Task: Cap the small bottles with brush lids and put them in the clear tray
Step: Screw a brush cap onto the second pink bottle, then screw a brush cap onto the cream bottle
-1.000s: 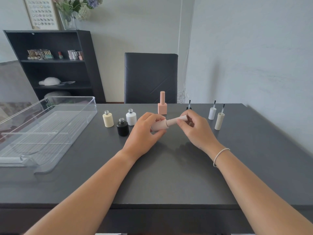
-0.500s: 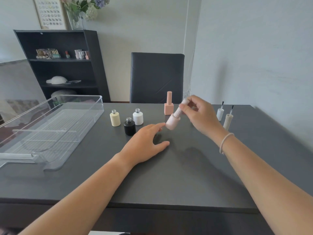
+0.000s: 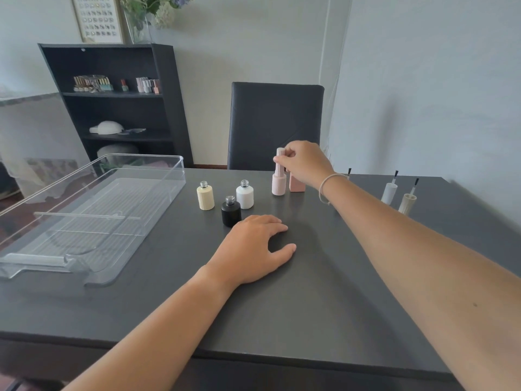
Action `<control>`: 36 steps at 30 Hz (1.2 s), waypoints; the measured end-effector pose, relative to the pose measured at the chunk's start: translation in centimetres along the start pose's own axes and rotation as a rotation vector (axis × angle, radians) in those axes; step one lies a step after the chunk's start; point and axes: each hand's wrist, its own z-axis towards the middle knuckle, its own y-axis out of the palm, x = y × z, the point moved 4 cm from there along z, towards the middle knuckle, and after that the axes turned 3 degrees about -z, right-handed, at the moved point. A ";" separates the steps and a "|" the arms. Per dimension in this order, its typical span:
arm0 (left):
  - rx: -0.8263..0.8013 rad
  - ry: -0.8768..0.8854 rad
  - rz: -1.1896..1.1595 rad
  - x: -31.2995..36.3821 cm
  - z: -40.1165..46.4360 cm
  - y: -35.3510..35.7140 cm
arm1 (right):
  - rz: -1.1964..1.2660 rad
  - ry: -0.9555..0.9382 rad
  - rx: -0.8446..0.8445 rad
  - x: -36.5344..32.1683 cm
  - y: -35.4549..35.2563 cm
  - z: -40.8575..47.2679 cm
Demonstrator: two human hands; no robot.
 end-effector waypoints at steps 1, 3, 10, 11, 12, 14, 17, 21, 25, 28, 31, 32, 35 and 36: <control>0.000 0.000 -0.002 0.0 0.0 0.0 | -0.007 0.007 0.008 0.0 0.2 0.2; -0.001 -0.003 -0.006 0.0 0.1 0.0 | -0.022 0.016 0.027 0.0 0.4 0.6; 0.008 -0.008 -0.015 -0.1 0.1 0.0 | -0.071 0.042 0.061 0.0 0.9 1.0; 0.007 -0.010 -0.018 -0.1 0.1 0.0 | -0.076 0.043 0.069 0.0 1.0 1.0; 0.006 -0.013 -0.019 -0.1 0.1 0.1 | -0.080 0.046 0.073 0.0 1.0 1.0; 0.008 -0.015 -0.022 -0.1 0.1 0.0 | -0.089 0.050 0.075 0.0 1.0 1.0; 0.008 -0.018 -0.027 -0.2 0.1 0.0 | -0.082 0.041 0.083 -0.1 0.9 0.6; 0.010 -0.015 -0.020 -0.3 0.2 0.0 | -0.013 0.027 0.114 0.0 0.2 -0.7; 0.015 -0.014 -0.029 -0.4 0.2 0.0 | 0.076 -0.002 0.181 0.1 -1.2 -3.9; 0.016 -0.018 -0.059 -0.3 0.3 -0.1 | 0.144 -0.012 0.224 1.0 -2.6 -7.4; 0.043 -0.032 -0.116 -0.3 0.3 -0.4 | 0.126 0.012 0.262 2.9 -3.7 -10.5; 0.055 -0.038 -0.134 -0.2 0.2 -0.5 | 0.130 0.036 0.266 3.7 -4.0 -11.5; 0.103 -0.051 -0.171 -0.1 0.1 -0.8 | 0.145 0.119 0.281 5.7 -4.9 -13.6; 0.121 -0.055 -0.175 -0.1 0.1 -0.9 | 0.148 0.151 0.309 6.3 -5.3 -14.0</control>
